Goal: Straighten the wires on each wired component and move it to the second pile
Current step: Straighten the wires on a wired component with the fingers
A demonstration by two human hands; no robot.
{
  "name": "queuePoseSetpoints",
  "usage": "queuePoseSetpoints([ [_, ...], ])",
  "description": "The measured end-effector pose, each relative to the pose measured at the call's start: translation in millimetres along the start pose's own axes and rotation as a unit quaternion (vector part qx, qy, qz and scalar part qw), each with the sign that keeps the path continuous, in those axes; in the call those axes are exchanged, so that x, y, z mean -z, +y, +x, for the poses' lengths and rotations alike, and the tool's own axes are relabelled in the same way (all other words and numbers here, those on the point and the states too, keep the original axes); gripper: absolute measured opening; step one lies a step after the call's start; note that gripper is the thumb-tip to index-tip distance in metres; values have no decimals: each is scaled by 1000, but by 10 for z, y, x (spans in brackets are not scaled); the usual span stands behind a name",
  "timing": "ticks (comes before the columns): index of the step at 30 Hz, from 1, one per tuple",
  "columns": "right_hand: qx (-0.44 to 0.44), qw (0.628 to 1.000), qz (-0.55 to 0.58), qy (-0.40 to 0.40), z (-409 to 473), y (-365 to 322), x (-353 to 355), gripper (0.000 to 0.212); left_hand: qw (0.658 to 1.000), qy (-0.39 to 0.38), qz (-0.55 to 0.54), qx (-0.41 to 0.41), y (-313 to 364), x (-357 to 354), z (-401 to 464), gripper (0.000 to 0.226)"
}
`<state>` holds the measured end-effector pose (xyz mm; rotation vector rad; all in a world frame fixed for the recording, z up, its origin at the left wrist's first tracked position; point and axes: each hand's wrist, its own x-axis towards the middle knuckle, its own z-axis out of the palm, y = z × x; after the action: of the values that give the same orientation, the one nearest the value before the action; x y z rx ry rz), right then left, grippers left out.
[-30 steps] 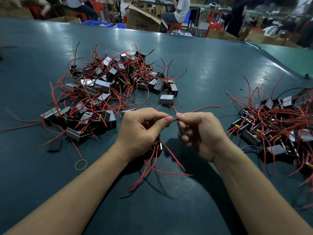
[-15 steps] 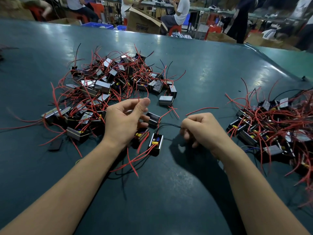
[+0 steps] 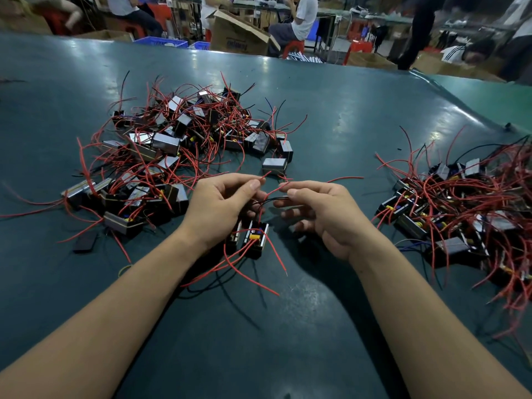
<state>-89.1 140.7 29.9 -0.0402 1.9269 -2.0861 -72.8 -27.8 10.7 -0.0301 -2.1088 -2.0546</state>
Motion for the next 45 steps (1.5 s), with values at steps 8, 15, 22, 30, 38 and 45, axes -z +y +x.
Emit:
queuePoseSetpoints([
  [8,92,994,-21,52,-8,30,-38,5,999,-36,-7,-6,47,-16,-39,7],
  [15,179,978,-82,73,-15,84,-97,9,999,-35,3,-21,42,-29,-20,8],
  [22,217,967,-95,92,-18,88,-112,10,999,-37,-14,-11,35,-17,-2,8],
  [30,243,953,-149,99,-36,75,-112,13,996,-74,-28,-40,36,-17,-42,4],
  [38,248,949,-174,92,-49,85,-136,13,997,-75,-17,-17,37,12,-45,6],
  [45,210,966,-139,65,-35,64,-102,12,997,-76,16,-7,10,16,-11,8],
])
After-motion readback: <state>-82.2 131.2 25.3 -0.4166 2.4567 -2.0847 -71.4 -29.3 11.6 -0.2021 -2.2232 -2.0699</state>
